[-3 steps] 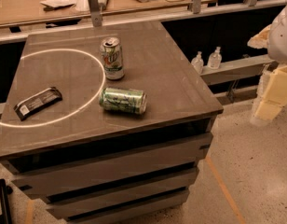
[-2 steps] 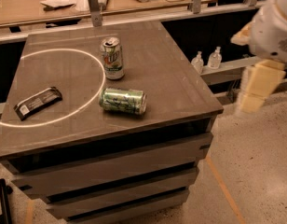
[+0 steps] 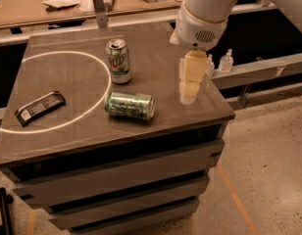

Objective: Place green can upright

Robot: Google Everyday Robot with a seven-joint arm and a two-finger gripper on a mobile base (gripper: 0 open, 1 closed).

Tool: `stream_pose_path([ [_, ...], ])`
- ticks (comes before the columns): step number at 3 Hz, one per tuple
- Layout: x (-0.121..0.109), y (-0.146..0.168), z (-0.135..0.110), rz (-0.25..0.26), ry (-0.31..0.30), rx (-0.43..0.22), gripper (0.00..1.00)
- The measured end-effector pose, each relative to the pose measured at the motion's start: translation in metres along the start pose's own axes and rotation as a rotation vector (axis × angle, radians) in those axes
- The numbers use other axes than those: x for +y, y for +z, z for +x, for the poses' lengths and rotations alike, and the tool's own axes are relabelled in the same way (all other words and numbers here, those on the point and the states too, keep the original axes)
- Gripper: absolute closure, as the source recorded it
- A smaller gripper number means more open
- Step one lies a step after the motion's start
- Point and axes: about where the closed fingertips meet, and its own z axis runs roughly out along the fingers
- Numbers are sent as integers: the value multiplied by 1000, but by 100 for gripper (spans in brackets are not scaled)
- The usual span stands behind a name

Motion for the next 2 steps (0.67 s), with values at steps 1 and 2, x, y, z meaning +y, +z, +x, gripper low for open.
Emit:
stream_pose_path([
  [1, -15, 26, -61, -20, -100, -2, 0],
  [2, -10, 37, -105, -12, -136, 23, 0],
])
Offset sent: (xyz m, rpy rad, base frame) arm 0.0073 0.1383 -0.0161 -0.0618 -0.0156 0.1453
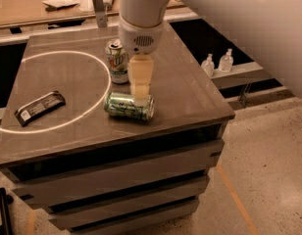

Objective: Place green can upright

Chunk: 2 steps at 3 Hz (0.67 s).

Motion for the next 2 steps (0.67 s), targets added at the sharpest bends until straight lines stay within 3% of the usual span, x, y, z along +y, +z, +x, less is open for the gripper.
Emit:
stream_pose_path([
  [1, 8, 9, -25, -13, -16, 52, 0],
  [2, 13, 26, -38, -56, 28, 55, 0],
])
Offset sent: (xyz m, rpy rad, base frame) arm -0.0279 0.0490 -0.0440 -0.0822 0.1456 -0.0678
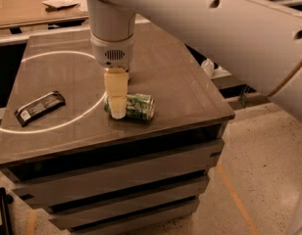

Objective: Place green can upright

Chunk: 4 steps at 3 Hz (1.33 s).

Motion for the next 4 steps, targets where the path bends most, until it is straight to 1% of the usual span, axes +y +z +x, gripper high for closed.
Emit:
stream_pose_path([
  [1, -2, 1, -3, 9, -7, -3, 0],
  [2, 0, 11, -11, -4, -6, 2, 0],
  [4, 0, 42, -6, -72, 115, 14, 0],
])
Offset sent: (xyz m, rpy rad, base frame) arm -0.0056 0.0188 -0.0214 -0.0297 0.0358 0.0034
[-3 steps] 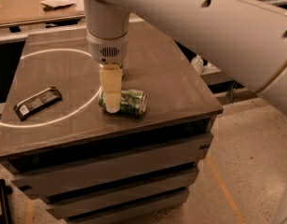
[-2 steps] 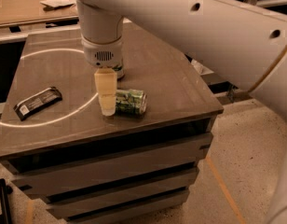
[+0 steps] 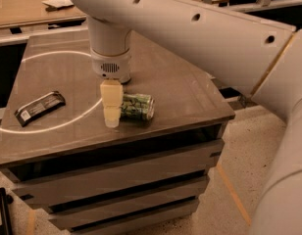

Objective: Place green can upright

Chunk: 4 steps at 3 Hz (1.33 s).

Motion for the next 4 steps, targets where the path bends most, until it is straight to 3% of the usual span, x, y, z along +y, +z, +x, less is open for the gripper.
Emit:
stream_pose_path([
  [1, 1, 11, 3, -22, 50, 3, 0],
  [2, 4, 17, 5, -35, 86, 8, 9],
  [3, 8, 17, 2, -42, 100, 20, 33],
  [4, 16, 20, 4, -60, 123, 12, 64],
])
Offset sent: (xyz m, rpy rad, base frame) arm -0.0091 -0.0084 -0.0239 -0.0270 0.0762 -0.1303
